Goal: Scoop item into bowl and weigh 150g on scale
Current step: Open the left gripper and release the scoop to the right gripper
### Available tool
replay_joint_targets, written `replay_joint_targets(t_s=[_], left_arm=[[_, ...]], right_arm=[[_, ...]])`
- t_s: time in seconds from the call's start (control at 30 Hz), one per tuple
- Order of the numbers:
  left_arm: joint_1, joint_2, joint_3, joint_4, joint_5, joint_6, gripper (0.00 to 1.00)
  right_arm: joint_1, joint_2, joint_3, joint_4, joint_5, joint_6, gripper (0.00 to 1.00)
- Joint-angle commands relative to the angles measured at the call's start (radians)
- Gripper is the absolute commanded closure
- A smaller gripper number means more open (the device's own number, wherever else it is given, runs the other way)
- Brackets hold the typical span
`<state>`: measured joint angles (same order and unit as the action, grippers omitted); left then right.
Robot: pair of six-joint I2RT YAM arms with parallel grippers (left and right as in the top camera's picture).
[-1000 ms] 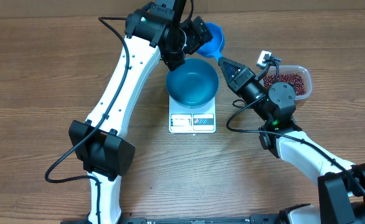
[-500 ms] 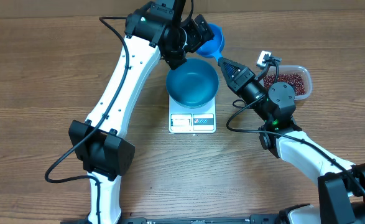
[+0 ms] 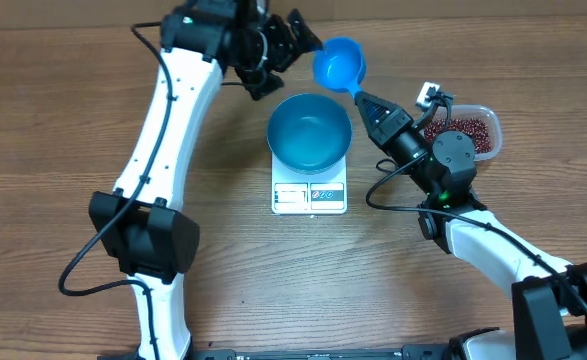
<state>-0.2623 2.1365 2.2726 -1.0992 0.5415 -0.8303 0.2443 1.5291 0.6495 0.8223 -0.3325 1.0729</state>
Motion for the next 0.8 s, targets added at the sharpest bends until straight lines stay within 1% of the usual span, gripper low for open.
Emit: replay_joint_targets(t_s=[0.0,0.1,0.13,0.27,0.37,0.4,0.43,0.5,0.57,0.63,0.67,0.73,0.77], left_arm=[[0.02,-0.041,0.027,0.018,0.034,0.189,0.03],[0.026,-0.064,0.027,0.015,0.037,0.416,0.02],[0.026,-0.074,0.027,-0.008,0.04,0.538,0.0],[0.009,-0.087,0.027,-0.119,0.071,0.851,0.0],[-0.016,-0.087,0.027,-0.197,0.08,1.023,0.05],[-0.029,-0.087,0.027,-0.226,0.08,1.086,0.09],[-0.042,-0.087,0.027,-0.248,0.08,1.14,0.11],[-0.067,-0.087,0.027,-0.285,0.079,1.222,0.11],[-0.095,-0.087,0.027,-0.321,0.078,1.302,0.04],[-0.125,-0.087,0.027,-0.351,0.077,1.364,0.01],[-0.139,-0.087,0.027,-0.364,0.076,1.393,0.02],[-0.166,-0.087,0.027,-0.386,0.076,1.432,0.11],[-0.179,-0.087,0.027,-0.394,0.075,1.441,0.13]], right_arm=[[-0.041,-0.006,0.01,0.009,0.018,-0.009,0.96],[-0.078,-0.006,0.01,0.01,0.018,-0.008,0.96],[-0.097,-0.006,0.01,0.01,0.017,-0.008,0.96],[-0.131,-0.006,0.01,0.01,0.017,-0.008,0.96],[-0.14,-0.006,0.01,0.01,0.017,-0.008,0.96],[-0.141,-0.006,0.01,0.01,0.017,-0.008,0.96],[-0.141,-0.006,0.01,0.01,0.017,-0.008,0.96],[-0.141,-0.006,0.01,0.009,0.017,-0.008,0.96],[-0.141,-0.006,0.01,0.01,0.018,-0.008,0.96],[-0.141,-0.006,0.01,0.009,0.017,-0.008,0.96],[-0.141,-0.006,0.01,0.009,0.017,-0.008,0.96],[-0.141,-0.006,0.01,0.009,0.017,-0.008,0.96],[-0.141,-0.006,0.01,0.009,0.017,-0.008,0.96]])
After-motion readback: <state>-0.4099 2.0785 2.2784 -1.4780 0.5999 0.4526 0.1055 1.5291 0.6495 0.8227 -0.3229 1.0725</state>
